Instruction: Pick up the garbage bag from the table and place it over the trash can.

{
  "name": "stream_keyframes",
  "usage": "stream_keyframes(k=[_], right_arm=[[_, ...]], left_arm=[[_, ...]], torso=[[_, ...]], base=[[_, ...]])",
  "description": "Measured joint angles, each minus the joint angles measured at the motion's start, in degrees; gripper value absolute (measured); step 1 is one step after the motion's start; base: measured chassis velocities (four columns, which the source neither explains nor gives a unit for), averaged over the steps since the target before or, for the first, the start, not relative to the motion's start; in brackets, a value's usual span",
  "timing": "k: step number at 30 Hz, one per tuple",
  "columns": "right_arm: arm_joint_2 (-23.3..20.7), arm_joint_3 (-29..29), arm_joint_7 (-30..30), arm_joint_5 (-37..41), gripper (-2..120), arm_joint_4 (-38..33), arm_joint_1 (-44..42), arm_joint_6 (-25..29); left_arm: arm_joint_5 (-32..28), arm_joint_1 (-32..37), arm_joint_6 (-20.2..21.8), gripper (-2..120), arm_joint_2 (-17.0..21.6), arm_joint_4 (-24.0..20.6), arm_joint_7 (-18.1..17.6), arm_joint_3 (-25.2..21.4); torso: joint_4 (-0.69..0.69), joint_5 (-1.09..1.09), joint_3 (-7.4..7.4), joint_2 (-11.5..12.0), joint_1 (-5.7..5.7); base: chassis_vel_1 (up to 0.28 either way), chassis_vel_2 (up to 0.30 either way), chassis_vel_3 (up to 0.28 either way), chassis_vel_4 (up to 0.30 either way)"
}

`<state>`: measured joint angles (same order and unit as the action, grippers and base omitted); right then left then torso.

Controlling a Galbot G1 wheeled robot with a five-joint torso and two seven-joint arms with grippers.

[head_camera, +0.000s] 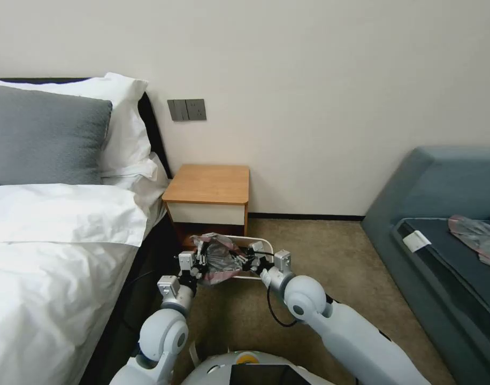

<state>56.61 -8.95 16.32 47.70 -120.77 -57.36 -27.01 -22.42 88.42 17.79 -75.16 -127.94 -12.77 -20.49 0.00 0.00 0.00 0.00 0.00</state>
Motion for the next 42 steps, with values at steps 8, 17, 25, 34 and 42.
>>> stream_keyframes(k=[8, 17, 25, 34, 42], right_arm=[[-0.29, 0.44, -0.74, -1.22, 2, 0.43, 0.02, 0.5], [-0.24, 0.84, -1.75, -2.89, 0, -0.15, -0.79, 1.34], [-0.73, 2.73, -2.3, -2.66, 0, -3.87, -3.08, 2.1], [-1.23, 5.93, -2.62, -0.25, 0, -8.14, -3.1, 3.07], [-2.78, 7.98, -1.86, 1.27, 0, -4.52, 0.34, 3.2]], left_arm=[[-0.06, 0.41, 0.0, 4, 0.09, -0.42, -0.05, 0.02], [-0.07, 0.15, -0.02, 4, 0.09, 0.15, -0.3, -0.18], [-0.02, -0.08, 0.0, 4, 0.06, 0.85, -0.4, -0.13], [0.68, 0.21, 0.26, 4, 0.07, 0.88, -0.25, 0.58], [6.1, 2.16, -1.81, 4, 1.04, 0.85, 1.65, 1.21]], torso=[[0.0, 0.0, 0.0, 0.0, 0.0], [0.0, 0.0, 0.0, 0.0, 0.0], [0.0, 0.0, 0.0, 0.0, 0.0], [0.0, 0.0, 0.0, 0.0, 0.0], [0.01, 0.0, 0.0, 0.0, 0.0]], base=[[0.0, 0.0, 0.0, 0.0], [0.0, 0.0, 0.0, 0.0], [0.0, 0.0, 0.0, 0.0], [0.0, 0.0, 0.0, 0.0], [0.0, 0.0, 0.0, 0.0]])
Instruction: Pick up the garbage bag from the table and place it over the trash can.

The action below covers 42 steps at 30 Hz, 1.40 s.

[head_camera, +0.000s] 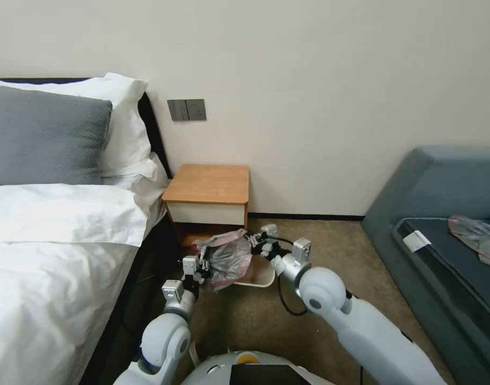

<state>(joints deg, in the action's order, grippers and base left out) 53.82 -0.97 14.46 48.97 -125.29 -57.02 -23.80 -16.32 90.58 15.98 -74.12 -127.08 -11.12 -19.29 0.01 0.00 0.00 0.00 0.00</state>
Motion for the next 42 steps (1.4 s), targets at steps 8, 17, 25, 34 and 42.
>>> stream_keyframes(k=[8, 17, 25, 34, 42], right_arm=[[-5.69, 2.53, 0.15, 0.6, 0, 1.45, 0.39, -1.08], [-11.37, 6.91, -1.02, 0.9, 0, 0.7, -2.99, -1.28], [-12.26, 7.93, -2.95, -1.36, 0, 1.09, -5.47, -1.79], [-14.69, 10.02, -7.22, -3.93, 2, 2.83, -8.5, -1.92], [-16.98, 10.47, -11.39, -5.87, 33, 2.79, -11.58, -1.06]], left_arm=[[9.52, 1.03, -8.78, 4, 0.61, 2.16, 3.28, -0.86], [14.21, 0.74, -17.18, 4, 0.73, 4.03, 5.03, -1.67], [15.12, 0.84, -24.92, 4, 0.47, 5.45, 6.3, -2.46], [11.12, 2.06, -25.96, 4, 0.61, 4.89, 6.48, -2.09], [-1.59, 1.74, -18.99, 4, 0.86, 1.1, 3.16, -1.08]], torso=[[0.0, 0.0, 0.0, 0.0, 0.0], [-0.01, 0.0, -0.01, 0.0, 0.0], [0.0, 0.0, -0.01, 0.0, 0.0], [0.0, 0.0, -0.01, 0.0, 0.0], [-0.01, 0.0, 0.0, 0.0, 0.0]], base=[[0.0, 0.0, 0.0, 0.0], [0.0, 0.0, 0.0, 0.0], [0.0, 0.0, 0.0, 0.0], [0.0, 0.0, 0.0, 0.0], [0.0, 0.0, 0.0, 0.0]])
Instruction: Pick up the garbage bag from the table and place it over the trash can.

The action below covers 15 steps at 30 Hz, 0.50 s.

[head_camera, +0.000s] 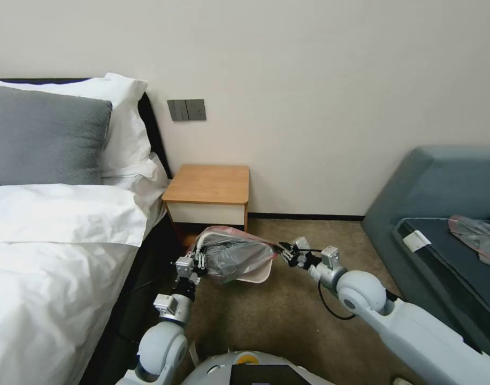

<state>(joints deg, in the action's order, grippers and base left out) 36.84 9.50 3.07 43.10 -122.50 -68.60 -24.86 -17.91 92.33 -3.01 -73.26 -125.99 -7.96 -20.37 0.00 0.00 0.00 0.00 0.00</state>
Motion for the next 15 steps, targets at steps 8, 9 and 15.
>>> stream_keyframes(k=[8, 9, 15], right_arm=[[-1.76, 0.73, -0.27, -0.15, 62, -1.83, -2.04, -0.07], [-2.0, 0.94, -0.33, -0.29, 66, -1.97, -2.33, -0.31], [-2.79, 1.78, 0.52, -1.24, 87, -2.69, -3.21, -3.54]], left_arm=[[-8.09, -1.59, 5.18, 4, -0.59, -1.52, -3.69, -1.85], [-8.6, -1.61, 5.85, 4, -0.62, -1.56, -4.23, -2.08], [-9.69, -1.26, 7.96, 4, -0.93, -1.7, -6.94, -3.16]], torso=[[-0.01, 0.0, 0.0, 0.0, 0.0], [0.0, -0.01, 0.0, 0.0, 0.0], [0.02, 0.01, 0.0, 0.0, 0.0]], base=[[0.0, 0.0, 0.0, 0.0], [0.0, 0.0, 0.0, 0.0], [0.0, 0.0, 0.0, 0.0]])
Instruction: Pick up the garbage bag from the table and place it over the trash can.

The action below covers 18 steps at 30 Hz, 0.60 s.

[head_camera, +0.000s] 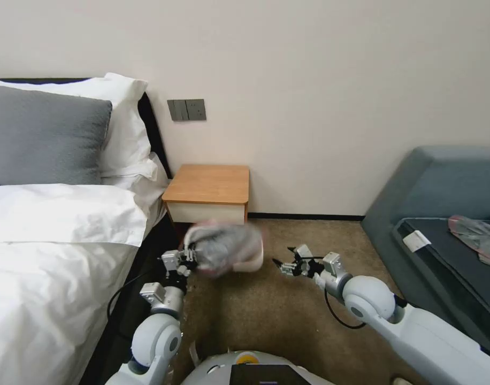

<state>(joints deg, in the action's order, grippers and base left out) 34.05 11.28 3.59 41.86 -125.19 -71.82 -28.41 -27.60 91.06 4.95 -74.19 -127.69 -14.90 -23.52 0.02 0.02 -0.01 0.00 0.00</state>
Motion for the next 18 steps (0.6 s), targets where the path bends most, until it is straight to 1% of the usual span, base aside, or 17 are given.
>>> stream_keyframes(k=[1, 2, 4, 5, 8, 10, 12, 13, 14, 15, 17, 18], right_arm=[[-0.16, 0.08, 0.38, -0.09, 92, -0.26, -0.3, -0.91], [-0.16, 0.08, 0.38, -0.09, 92, -0.26, -0.3, -0.91], [-0.6, 0.5, 1.37, -0.12, 98, -0.93, -1.08, -2.31], [-0.81, 0.94, 1.81, -0.1, 100, -1.42, -1.81, -2.61], [-0.71, 1.82, 2.69, -0.12, 100, -2.56, -3.0, -2.75], [-0.11, 2.61, 3.57, -0.13, 100, -3.75, -3.89, -3.01], [1.59, 4.26, 5.26, -0.5, 100, -6.12, -5.31, -3.19], [2.85, 5.28, 5.7, -2.95, 100, -7.7, -6.3, -2.4], [3.79, 5.97, 5.32, -6.74, 100, -8.7, -7.24, -0.33], [3.79, 5.97, 5.32, -6.74, 100, -8.7, -7.24, -0.33], [6.23, 6.65, 2.81, -19.5, 100, -10.28, -9.67, 8.73], [6.23, 6.65, 2.81, -19.5, 100, -10.28, -9.67, 8.73]], left_arm=[[-0.24, 0.0, 0.46, 3, -0.08, 0.01, -0.46, -0.07], [-0.24, 0.0, 0.46, 3, -0.08, 0.01, -0.46, -0.07], [-0.28, -0.02, 1.3, 3, -0.21, 0.11, -1.37, -0.28], [-0.26, 0.03, 2.0, 3, -0.24, 0.17, -1.86, -0.33], [-0.28, 0.23, 2.53, 3, -0.37, 0.23, -2.54, -0.39], [-0.33, 0.46, 2.79, 3, -0.49, 0.32, -2.89, -0.47], [-0.33, 0.88, 3.2, 3, -0.68, 0.4, -3.26, -0.71], [-0.32, 1.03, 3.58, 3, -0.79, 0.4, -3.5, -0.88], [-0.31, 1.05, 4.03, 3, -0.82, 0.35, -3.7, -1.05], [-0.31, 1.05, 4.03, 3, -0.82, 0.35, -3.7, -1.05], [-0.72, 0.86, 5.22, 3, -0.84, -0.1, -4.05, -1.09], [-0.72, 0.86, 5.22, 3, -0.84, -0.1, -4.05, -1.09]], torso=[[-0.03, -0.05, 0.01, 0.0, 0.0], [-0.03, -0.05, 0.01, 0.0, 0.0], [-0.02, 0.0, 0.01, 0.0, 0.0], [-0.02, -0.03, 0.01, 0.0, 0.0], [-0.01, -0.02, 0.0, 0.0, 0.0], [-0.03, -0.02, 0.0, 0.0, 0.0], [-0.02, -0.01, 0.0, 0.0, 0.0], [0.0, -0.02, 0.01, 0.0, 0.0], [0.0, -0.02, 0.0, 0.0, 0.0], [0.0, -0.02, 0.0, 0.0, 0.0], [-0.03, -0.03, 0.0, 0.0, 0.0], [-0.03, -0.03, 0.0, 0.0, 0.0]], base=[[0.0, 0.0, 0.0, 0.0], [0.0, 0.0, 0.0, 0.0], [0.0, 0.0, 0.0, 0.0], [0.0, 0.0, 0.0, 0.0], [0.0, 0.0, 0.0, 0.0], [0.0, 0.0, 0.0, 0.0], [0.0, 0.0, 0.0, 0.0], [0.0, 0.0, 0.0, 0.0], [0.0, 0.0, 0.0, 0.0], [0.0, 0.0, 0.0, 0.0], [0.0, 0.0, 0.0, 0.0], [0.0, 0.0, 0.0, 0.0]])
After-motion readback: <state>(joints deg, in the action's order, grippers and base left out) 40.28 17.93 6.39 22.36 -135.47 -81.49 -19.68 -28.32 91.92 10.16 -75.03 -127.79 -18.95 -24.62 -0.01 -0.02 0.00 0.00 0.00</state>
